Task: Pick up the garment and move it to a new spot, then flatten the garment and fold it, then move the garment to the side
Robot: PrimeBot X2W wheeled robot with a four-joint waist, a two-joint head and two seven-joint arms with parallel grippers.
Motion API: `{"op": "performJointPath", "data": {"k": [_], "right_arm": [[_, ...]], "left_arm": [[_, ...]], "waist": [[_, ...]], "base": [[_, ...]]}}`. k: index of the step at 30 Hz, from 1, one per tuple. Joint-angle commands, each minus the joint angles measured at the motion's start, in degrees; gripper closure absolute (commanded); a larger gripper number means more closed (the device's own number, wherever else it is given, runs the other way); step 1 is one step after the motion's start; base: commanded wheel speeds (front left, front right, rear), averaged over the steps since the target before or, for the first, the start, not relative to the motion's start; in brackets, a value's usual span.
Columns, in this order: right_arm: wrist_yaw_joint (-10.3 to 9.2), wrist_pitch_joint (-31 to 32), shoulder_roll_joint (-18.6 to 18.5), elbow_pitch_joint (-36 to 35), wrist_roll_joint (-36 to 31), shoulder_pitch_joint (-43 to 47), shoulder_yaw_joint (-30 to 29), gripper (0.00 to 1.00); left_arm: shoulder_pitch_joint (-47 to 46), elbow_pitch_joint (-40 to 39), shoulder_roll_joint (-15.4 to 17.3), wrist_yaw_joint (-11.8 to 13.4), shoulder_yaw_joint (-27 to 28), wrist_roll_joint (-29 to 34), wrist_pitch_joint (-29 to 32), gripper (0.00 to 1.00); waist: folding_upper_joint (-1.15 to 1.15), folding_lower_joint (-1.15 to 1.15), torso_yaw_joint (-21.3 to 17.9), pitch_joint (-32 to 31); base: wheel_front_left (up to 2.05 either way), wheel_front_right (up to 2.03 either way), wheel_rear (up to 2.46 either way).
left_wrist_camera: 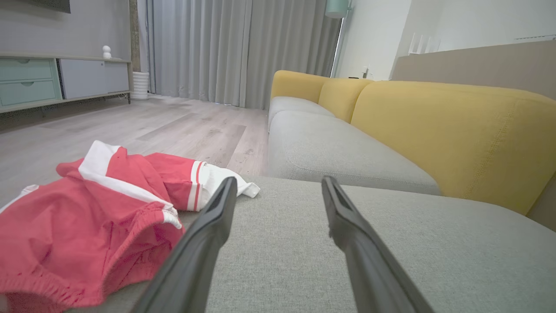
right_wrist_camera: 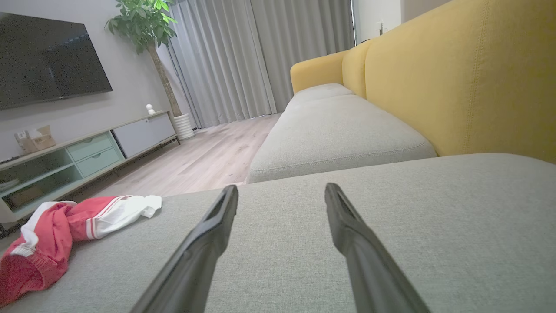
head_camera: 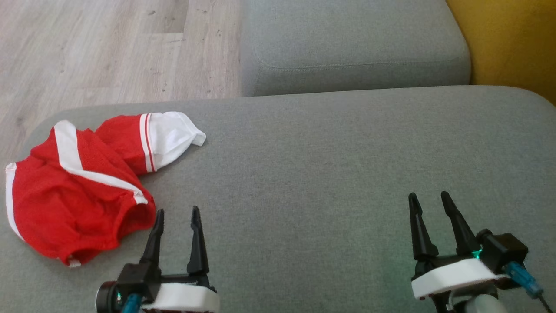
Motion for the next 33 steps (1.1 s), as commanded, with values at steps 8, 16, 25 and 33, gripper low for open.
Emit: {"op": "performJointPath", "data": {"k": [8, 16, 25, 33], "right_arm": [[0.4, -2.2, -0.5, -0.9, -8.0, -1.6, 0.3, 0.0], [0.43, -3.4, -0.5, 0.7, -11.7, -1.3, -0.7, 0.0], [0.44, -3.9, -0.5, 1.9, -12.5, -1.3, -1.0, 0.0], [0.44, -3.9, -0.5, 2.4, -12.4, -1.3, -1.1, 0.0]], "left_arm": [[-2.2, -1.6, 0.3, 1.7, 0.4, 7.7, -2.3, 0.0], [-2.0, -1.3, 0.4, 3.0, 0.6, 12.8, -3.5, 0.0], [-1.4, -0.2, 0.4, 3.1, 1.4, 14.9, -4.0, 0.0], [-1.1, 0.5, 0.4, 2.9, 1.8, 14.9, -4.0, 0.0]], "waist": [[0.0, 0.0, 0.2, -0.6], [0.0, 0.0, -0.1, -1.0], [0.0, 0.0, -0.3, -1.7], [0.0, 0.0, -0.7, -1.9]], "base": [[0.0, 0.0, 0.0], [0.0, 0.0, 0.0], [0.0, 0.0, 0.0], [0.0, 0.0, 0.0]]}}
